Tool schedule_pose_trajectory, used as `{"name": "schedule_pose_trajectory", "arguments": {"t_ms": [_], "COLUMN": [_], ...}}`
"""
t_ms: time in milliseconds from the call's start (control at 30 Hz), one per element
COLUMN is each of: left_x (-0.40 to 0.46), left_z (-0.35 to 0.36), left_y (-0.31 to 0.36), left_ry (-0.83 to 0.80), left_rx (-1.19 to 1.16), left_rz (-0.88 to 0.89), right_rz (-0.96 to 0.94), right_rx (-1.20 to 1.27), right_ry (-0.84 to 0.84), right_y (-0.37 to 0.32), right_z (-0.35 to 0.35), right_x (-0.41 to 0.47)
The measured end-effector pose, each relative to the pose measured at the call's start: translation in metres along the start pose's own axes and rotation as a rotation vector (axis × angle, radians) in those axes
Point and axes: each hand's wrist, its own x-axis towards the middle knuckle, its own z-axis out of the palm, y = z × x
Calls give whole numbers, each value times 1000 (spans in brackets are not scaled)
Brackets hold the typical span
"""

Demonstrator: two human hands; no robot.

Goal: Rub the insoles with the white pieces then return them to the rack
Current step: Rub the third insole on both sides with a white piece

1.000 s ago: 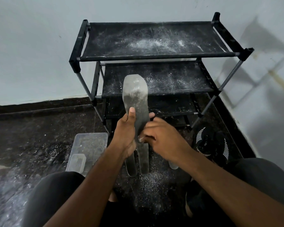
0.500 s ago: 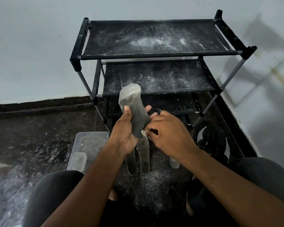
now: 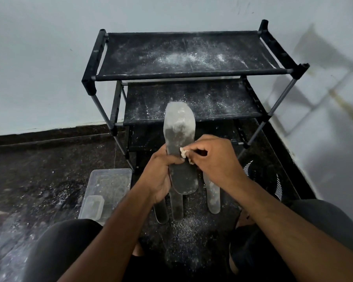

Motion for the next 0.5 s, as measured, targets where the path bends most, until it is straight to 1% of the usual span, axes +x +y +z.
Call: {"name": "schedule_pose_trajectory", "arguments": {"t_ms": [100,167,233,300,367,400,433,500], "left_x": [-3,-4,-3,-3,-5,-6,-7,-6], "left_z": [1,1,0,2,5,6,7,6], "left_y": [5,6,4,1,0,-1,0,2], "left_ry": [-18,-7,16,5,-47,-62,-74,-71], "left_rx": [-94,-157,-168,-193,-212,-205,-200,-191], "left_rz": [-32,-57,-101,-158,-196,-199,-191,-155], "right_rz": [33,-8,-75,-99,-85,-63,-35,-42], "right_rx": [-19,-63,-97,-129,-143,-116,-67,-69], "right_ry": [-158,-233,-212,-107,25,60,55,-61], "right_y": [2,2,1,1,2,3,3,3], "right_z": [5,10,12,8,3,0,0,4], "right_x": [-2,-3,-3,0,3,4,4,1]}}
